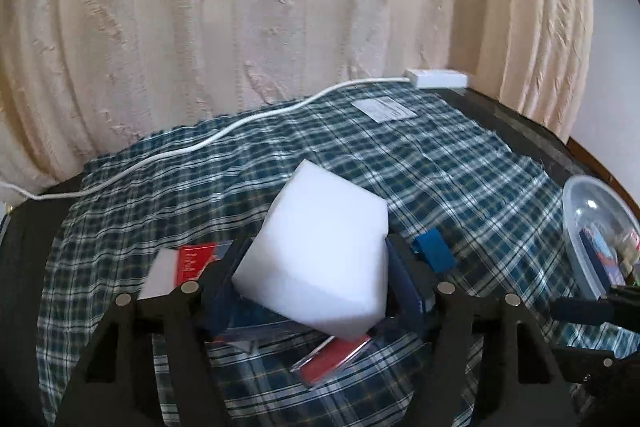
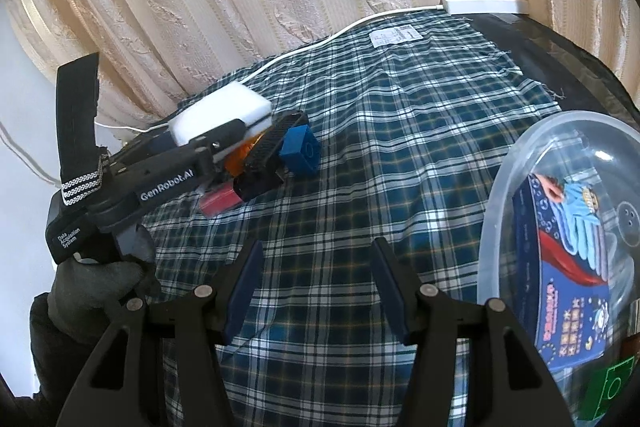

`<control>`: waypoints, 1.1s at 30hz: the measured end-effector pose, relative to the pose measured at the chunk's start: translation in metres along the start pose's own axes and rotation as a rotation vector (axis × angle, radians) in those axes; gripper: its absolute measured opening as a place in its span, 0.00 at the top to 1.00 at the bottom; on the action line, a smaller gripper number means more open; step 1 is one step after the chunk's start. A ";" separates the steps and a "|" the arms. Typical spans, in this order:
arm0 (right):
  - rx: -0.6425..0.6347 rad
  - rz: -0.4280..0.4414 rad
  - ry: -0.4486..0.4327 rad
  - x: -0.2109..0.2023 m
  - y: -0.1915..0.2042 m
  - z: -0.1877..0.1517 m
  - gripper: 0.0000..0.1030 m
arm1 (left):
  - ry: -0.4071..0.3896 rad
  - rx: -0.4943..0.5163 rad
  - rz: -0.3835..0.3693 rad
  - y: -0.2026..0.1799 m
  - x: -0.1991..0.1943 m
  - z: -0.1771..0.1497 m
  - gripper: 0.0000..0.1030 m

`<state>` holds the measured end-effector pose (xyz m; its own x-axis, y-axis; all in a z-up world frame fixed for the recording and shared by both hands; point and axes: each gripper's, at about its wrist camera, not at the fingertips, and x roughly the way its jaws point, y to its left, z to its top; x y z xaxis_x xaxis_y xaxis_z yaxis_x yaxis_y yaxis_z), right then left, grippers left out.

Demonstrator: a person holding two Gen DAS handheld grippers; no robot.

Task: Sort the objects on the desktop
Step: 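Move the right tool toward the blue Lego block while the left tool holds the sponge, then close the right tool on the blue Lego block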

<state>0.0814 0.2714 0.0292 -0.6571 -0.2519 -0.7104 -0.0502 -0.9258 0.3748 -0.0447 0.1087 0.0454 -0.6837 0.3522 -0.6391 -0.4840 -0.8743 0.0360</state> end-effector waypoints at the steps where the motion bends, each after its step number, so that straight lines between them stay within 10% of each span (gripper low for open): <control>1: -0.002 -0.004 0.001 0.000 0.001 0.001 0.42 | -0.009 -0.015 -0.008 0.004 -0.004 0.000 0.34; 33: -0.100 -0.076 0.055 0.075 0.027 0.067 0.55 | -0.047 -0.222 -0.053 0.047 -0.031 0.001 0.34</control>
<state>-0.0197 0.2463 0.0259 -0.6123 -0.1923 -0.7669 -0.0212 -0.9656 0.2591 -0.0468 0.0566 0.0673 -0.6878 0.4106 -0.5986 -0.3918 -0.9042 -0.1701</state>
